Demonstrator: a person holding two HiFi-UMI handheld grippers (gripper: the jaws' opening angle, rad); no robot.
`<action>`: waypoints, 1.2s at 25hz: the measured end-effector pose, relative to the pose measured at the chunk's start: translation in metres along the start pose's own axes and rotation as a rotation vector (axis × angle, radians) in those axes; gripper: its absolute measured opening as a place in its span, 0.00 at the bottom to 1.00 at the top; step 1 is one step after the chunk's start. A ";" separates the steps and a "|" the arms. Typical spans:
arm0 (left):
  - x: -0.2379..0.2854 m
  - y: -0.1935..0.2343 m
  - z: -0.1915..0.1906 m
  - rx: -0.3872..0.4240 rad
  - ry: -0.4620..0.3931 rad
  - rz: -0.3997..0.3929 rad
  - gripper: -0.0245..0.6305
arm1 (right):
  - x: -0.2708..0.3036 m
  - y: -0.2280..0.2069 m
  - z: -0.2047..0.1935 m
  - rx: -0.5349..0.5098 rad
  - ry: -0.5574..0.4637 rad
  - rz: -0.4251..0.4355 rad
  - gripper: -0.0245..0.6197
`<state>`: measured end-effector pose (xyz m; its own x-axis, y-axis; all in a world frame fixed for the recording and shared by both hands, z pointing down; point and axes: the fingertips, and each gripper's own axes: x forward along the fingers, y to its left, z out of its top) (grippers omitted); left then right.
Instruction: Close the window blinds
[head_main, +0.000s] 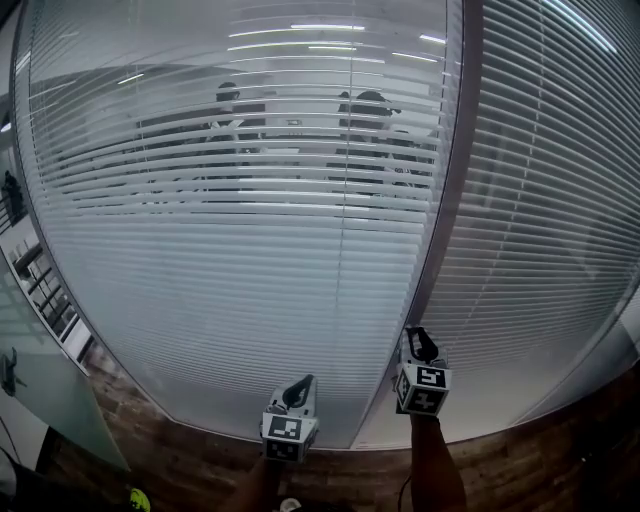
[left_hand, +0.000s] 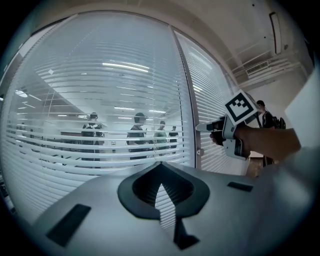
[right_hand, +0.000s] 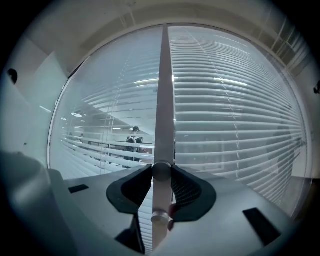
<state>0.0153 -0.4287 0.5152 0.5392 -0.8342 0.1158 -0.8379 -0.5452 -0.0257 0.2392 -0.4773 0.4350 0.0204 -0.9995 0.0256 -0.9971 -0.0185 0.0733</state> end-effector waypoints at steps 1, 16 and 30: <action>0.001 -0.001 0.000 0.000 -0.001 -0.002 0.04 | 0.000 0.000 0.000 -0.036 0.002 0.003 0.24; 0.001 -0.005 0.002 -0.011 -0.004 -0.015 0.04 | -0.002 0.017 -0.001 -0.920 0.046 0.064 0.24; -0.001 -0.013 -0.006 0.009 0.005 -0.037 0.04 | -0.004 0.024 -0.016 -1.760 0.026 0.117 0.24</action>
<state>0.0255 -0.4207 0.5210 0.5694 -0.8129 0.1221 -0.8165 -0.5765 -0.0304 0.2160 -0.4731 0.4523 -0.0204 -0.9923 0.1219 0.2609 0.1124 0.9588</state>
